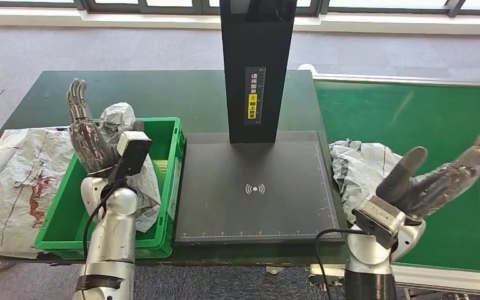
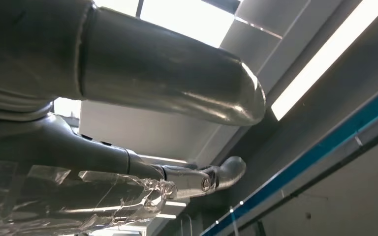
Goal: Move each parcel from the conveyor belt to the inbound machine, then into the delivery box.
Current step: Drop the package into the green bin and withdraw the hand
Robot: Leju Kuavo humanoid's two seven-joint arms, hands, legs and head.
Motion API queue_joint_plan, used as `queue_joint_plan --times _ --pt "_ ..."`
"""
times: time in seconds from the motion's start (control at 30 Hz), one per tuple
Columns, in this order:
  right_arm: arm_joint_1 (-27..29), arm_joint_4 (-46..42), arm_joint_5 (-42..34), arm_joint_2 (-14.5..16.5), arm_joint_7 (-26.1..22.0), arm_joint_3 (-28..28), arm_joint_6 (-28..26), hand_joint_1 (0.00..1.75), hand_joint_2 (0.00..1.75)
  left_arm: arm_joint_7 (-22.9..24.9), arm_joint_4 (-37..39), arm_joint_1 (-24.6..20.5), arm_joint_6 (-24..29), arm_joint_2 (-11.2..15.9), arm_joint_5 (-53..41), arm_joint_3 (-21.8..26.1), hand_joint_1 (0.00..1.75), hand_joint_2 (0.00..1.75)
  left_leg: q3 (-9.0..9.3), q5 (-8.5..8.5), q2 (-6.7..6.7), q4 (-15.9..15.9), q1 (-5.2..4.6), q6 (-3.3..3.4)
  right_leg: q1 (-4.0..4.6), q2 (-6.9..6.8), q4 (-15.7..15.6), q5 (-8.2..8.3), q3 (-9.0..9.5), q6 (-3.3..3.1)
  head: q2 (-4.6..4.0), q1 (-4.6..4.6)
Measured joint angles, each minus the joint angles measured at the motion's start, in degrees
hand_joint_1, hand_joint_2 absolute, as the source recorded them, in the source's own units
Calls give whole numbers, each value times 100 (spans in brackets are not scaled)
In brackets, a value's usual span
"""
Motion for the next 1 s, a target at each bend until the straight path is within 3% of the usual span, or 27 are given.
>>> queue_joint_plan --times 0.17,0.3,0.37,0.53,0.73,0.83,1.0 --pt "193 -448 537 -30 385 -715 -1 0 0 -285 -567 224 0 -7 714 151 0 175 3 -1 8 -1 4 -1 0 10 0 -1 -1 -1 -1 0" --pt "283 -338 1855 -48 967 -1349 5 0 0 -658 -1008 522 -123 -14 1789 -255 0 175 -4 -3 5 -1 4 0 0 4 0 -2 1 -1 0 1" --pt "291 -129 2656 -56 1298 -1612 13 0 0 -802 -1225 598 -384 6 2182 -561 0 175 -7 -4 2 -2 4 1 0 0 0 -2 3 0 0 1" --pt "-14 996 4481 -45 1880 -2566 23 0 0 -1058 -1869 775 -1860 72 3275 -1307 0 175 -8 -1 1 0 4 4 -1 -6 -2 2 4 5 0 -1" --pt "-395 2189 4806 -96 1927 -3411 21 0 0 -1198 -2342 966 -2888 168 3900 -1967 0 175 -4 -1 2 0 4 4 0 -5 -1 2 5 4 -1 -1" --pt "-517 2677 5008 -147 2258 -3623 20 0 0 -1212 -2474 1061 -3410 205 4271 -2187 0 175 -3 -1 3 -1 4 3 0 -3 -1 1 5 3 1 -1" --pt "-615 3286 5155 -268 2609 -3744 19 0 0 -1215 -2610 1164 -3715 239 4512 -2361 0 175 -3 -2 4 -3 4 2 0 -3 -1 0 4 2 0 -1"
